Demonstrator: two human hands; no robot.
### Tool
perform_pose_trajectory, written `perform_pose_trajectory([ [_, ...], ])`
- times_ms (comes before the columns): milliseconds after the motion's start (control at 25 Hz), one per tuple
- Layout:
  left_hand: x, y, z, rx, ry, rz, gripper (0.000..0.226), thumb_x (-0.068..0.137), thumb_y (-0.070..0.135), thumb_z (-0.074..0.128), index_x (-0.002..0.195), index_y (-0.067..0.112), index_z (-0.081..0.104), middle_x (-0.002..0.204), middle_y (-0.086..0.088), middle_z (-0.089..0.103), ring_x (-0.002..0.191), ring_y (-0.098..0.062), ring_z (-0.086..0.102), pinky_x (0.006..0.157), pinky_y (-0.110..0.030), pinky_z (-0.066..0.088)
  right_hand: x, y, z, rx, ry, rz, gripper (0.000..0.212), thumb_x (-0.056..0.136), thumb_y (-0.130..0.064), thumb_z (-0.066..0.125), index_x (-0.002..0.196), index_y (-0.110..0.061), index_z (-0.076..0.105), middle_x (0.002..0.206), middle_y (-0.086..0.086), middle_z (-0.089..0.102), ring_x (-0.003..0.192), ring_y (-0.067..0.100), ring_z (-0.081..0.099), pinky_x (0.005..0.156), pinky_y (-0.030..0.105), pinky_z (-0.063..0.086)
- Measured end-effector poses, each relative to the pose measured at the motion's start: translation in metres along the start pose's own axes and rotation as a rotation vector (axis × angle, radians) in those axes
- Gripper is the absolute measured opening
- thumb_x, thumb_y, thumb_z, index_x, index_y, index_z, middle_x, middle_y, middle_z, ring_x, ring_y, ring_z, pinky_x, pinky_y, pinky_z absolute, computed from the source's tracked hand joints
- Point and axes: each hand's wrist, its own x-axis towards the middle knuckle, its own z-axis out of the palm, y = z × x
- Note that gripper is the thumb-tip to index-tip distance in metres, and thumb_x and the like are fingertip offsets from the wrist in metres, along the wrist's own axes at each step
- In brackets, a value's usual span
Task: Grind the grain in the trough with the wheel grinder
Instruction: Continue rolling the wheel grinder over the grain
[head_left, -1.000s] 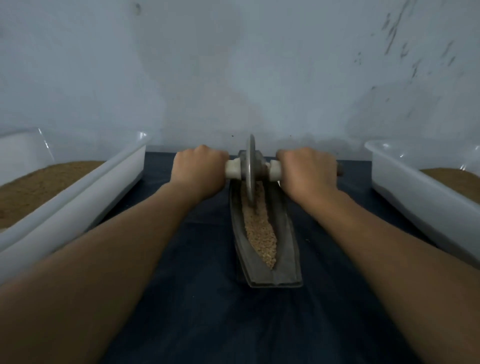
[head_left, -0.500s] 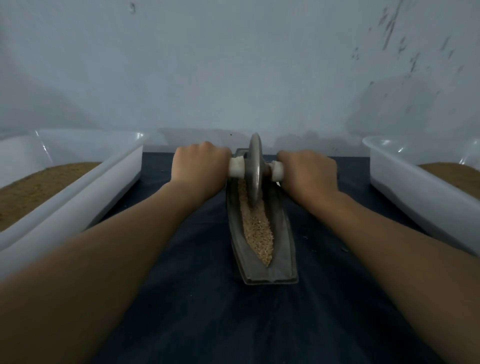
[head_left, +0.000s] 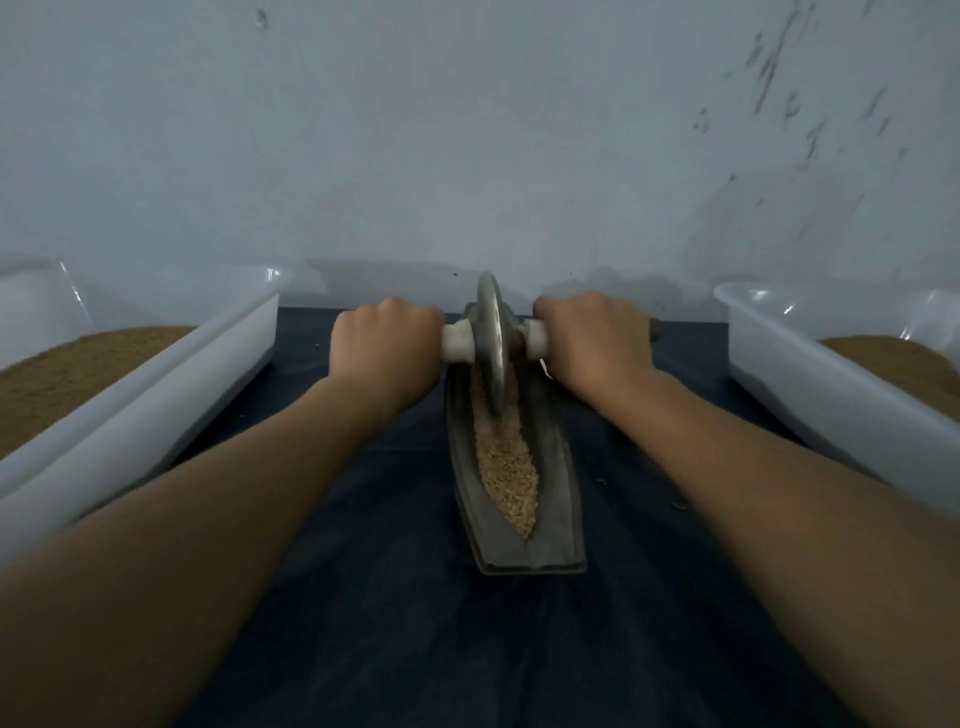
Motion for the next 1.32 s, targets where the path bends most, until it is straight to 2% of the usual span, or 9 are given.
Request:
perform_pose_trajectory([
  [280, -0.037, -0.018, -0.007, 0.061, 0.210, 0.262, 0.041, 0.053, 0.031, 0.077, 0.068, 0.030, 0.039, 0.057, 0.011, 0.008, 0.045, -0.009, 0.002, 0.046, -0.018, 0.006, -0.065, 0.029, 0.002, -0.063, 0.246, -0.187, 0.036, 0.060, -0.032, 0.074, 0.075, -0.031, 0.040, 0.057, -0.013, 0.012, 0.046, 0.014, 0.014, 0.048, 0.018, 0.007],
  [400, -0.014, -0.004, -0.002, 0.101, 0.109, 0.166, 0.017, 0.075, 0.027, 0.070, 0.080, 0.025, 0.053, 0.059, 0.004, 0.037, 0.046, -0.020, 0.039, 0.046, -0.026, 0.022, -0.036, 0.014, 0.014, -0.017, 0.128, -0.061, 0.021, 0.080, -0.031, 0.071, 0.086, -0.028, 0.052, 0.065, -0.006, 0.051, 0.056, 0.026, 0.050, 0.048, 0.027, 0.029],
  [520, 0.013, 0.002, -0.008, 0.044, -0.058, 0.090, 0.017, 0.090, 0.027, 0.059, 0.106, 0.024, 0.063, 0.096, -0.006, 0.063, 0.086, -0.033, 0.064, 0.062, -0.035, 0.039, -0.001, 0.009, 0.008, 0.033, -0.059, 0.018, 0.012, 0.092, -0.030, 0.064, 0.101, -0.026, 0.059, 0.094, 0.007, 0.066, 0.087, 0.033, 0.064, 0.063, 0.035, 0.040],
  [640, -0.014, -0.009, -0.014, 0.035, -0.027, 0.204, 0.016, 0.079, 0.031, 0.067, 0.095, 0.026, 0.063, 0.076, 0.000, 0.054, 0.061, -0.024, 0.054, 0.053, -0.031, 0.033, -0.031, 0.019, 0.003, -0.003, 0.020, -0.117, 0.018, 0.082, -0.036, 0.069, 0.088, -0.033, 0.052, 0.070, -0.008, 0.052, 0.062, 0.023, 0.054, 0.051, 0.029, 0.037],
  [760, -0.043, -0.018, -0.013, 0.057, 0.198, 0.287, 0.028, 0.054, 0.029, 0.077, 0.068, 0.028, 0.052, 0.055, 0.009, 0.012, 0.043, -0.011, 0.005, 0.046, -0.019, 0.006, -0.065, 0.026, 0.000, -0.037, 0.224, -0.169, 0.032, 0.061, -0.038, 0.065, 0.074, -0.034, 0.037, 0.057, -0.015, 0.013, 0.046, 0.003, 0.011, 0.047, 0.017, 0.008],
  [880, -0.021, -0.013, 0.002, 0.090, 0.103, 0.200, 0.019, 0.072, 0.028, 0.069, 0.075, 0.028, 0.051, 0.058, 0.003, 0.038, 0.044, -0.022, 0.037, 0.046, -0.025, 0.023, -0.039, 0.011, 0.009, -0.058, 0.126, -0.069, 0.018, 0.078, -0.036, 0.067, 0.085, -0.031, 0.051, 0.063, -0.008, 0.050, 0.054, 0.026, 0.053, 0.049, 0.024, 0.022],
  [960, 0.006, -0.006, 0.003, 0.018, 0.000, 0.097, 0.009, 0.086, 0.029, 0.059, 0.095, 0.026, 0.061, 0.087, -0.005, 0.062, 0.077, -0.033, 0.063, 0.059, -0.033, 0.038, -0.008, 0.001, 0.011, -0.010, 0.027, 0.024, 0.011, 0.089, -0.028, 0.062, 0.100, -0.027, 0.062, 0.092, 0.004, 0.069, 0.086, 0.034, 0.067, 0.060, 0.032, 0.036],
  [1120, 0.005, -0.010, -0.007, -0.010, -0.100, 0.181, 0.011, 0.085, 0.030, 0.061, 0.096, 0.028, 0.062, 0.080, 0.001, 0.055, 0.071, -0.026, 0.058, 0.058, -0.034, 0.037, -0.010, 0.013, -0.004, 0.036, -0.104, -0.092, 0.012, 0.088, -0.029, 0.066, 0.098, -0.034, 0.061, 0.089, -0.001, 0.063, 0.083, 0.028, 0.064, 0.061, 0.031, 0.037],
  [1320, -0.030, -0.021, -0.007, 0.085, 0.164, 0.329, 0.029, 0.056, 0.031, 0.077, 0.070, 0.029, 0.052, 0.055, 0.010, 0.016, 0.041, -0.013, 0.014, 0.046, -0.018, 0.008, -0.061, 0.026, 0.000, 0.019, 0.208, -0.180, 0.034, 0.058, -0.033, 0.075, 0.072, -0.034, 0.045, 0.059, -0.016, 0.009, 0.047, 0.002, 0.011, 0.050, 0.017, 0.003],
])
